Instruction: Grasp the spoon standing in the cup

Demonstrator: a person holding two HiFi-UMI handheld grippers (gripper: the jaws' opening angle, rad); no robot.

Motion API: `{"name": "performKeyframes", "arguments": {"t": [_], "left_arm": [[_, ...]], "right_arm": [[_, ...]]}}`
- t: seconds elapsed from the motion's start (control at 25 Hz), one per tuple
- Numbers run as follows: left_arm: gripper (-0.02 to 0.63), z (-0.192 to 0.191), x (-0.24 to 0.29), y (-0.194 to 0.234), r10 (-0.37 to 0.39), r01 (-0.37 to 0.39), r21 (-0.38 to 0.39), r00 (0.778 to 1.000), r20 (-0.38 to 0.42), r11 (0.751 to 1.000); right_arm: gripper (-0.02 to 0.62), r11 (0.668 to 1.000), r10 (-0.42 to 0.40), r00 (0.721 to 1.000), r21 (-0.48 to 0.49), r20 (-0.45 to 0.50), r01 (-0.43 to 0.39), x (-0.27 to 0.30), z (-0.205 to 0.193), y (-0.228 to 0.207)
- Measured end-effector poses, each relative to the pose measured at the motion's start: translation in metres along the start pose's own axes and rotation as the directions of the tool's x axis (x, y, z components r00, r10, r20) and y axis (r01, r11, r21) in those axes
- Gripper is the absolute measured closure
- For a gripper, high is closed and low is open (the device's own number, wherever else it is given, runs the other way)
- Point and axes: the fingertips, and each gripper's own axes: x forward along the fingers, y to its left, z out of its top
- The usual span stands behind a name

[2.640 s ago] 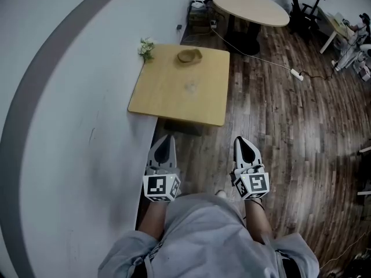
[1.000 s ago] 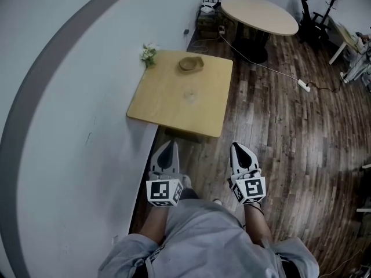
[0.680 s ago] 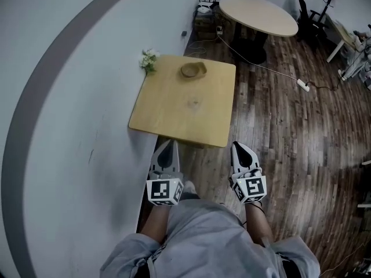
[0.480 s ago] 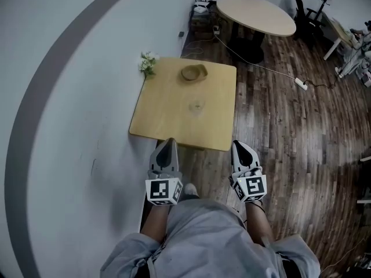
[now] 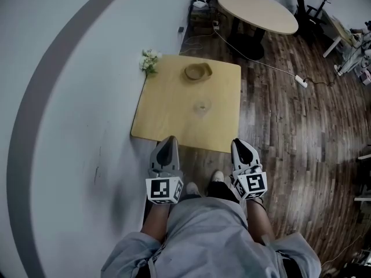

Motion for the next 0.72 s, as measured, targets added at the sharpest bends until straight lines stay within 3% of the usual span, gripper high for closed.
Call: {"name": "performKeyframes", "arguments": {"t": [0.16, 0.28, 0.72], "left_arm": [[0.604, -0.004, 0.013, 0.006, 0.009, -0.009, -0.004, 1.000, -0.009, 1.000], [0.604, -0.005, 0.025, 0.012, 0.021, -0.021, -0.002, 1.000, -0.015, 1.000], [0.604, -0.002, 0.083, 0.033, 0.078, -0.078, 0.005, 0.997, -0.017, 0.997]], "right_arm": [[0.589, 1.000, 0.032, 0.999, 0.000, -0.027, -0.032, 0.025, -0.012, -0.005], [0.531, 0.998, 0.057, 0.997, 0.005, -0.053, -0.057, 0.046, -0.023, -0.012], [0.511, 0.980, 0.177, 0.965, -0.059, -0.194, -0.192, 0.126, -0.074, -0.022]]}}
